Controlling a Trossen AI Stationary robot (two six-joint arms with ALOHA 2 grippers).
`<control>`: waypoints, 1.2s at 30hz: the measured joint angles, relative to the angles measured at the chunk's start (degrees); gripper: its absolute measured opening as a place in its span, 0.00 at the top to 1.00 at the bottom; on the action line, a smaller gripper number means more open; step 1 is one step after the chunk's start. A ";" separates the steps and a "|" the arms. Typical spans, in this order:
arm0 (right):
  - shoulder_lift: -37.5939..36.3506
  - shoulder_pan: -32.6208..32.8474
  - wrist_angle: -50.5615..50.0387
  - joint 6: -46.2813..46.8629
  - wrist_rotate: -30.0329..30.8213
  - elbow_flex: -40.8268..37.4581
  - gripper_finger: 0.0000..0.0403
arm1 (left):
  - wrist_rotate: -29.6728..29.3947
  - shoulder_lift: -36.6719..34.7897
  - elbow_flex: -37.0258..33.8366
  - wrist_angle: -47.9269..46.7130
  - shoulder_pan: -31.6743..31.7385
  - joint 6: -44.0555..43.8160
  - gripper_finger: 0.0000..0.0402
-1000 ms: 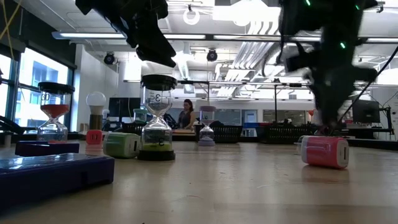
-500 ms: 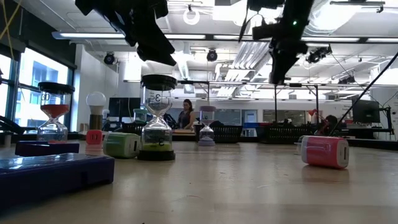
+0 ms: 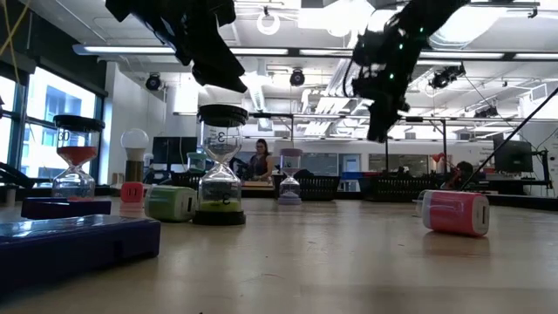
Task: Pick & Place Office items
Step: Put the white charger adapter into the right black bin
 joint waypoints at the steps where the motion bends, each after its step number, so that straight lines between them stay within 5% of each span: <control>1: 1.13 -0.61 0.22 1.93 -0.51 0.00 0.70 | -0.02 0.00 0.00 0.00 0.00 0.02 0.33; 15: 11.89 -4.97 7.65 7.51 -0.47 0.00 0.70 | -0.04 0.00 0.00 -0.02 0.02 1.31 0.33; 36: 14.04 -7.34 7.91 11.19 -0.35 0.00 0.69 | 0.03 0.00 -1.12 -0.21 0.02 1.13 0.33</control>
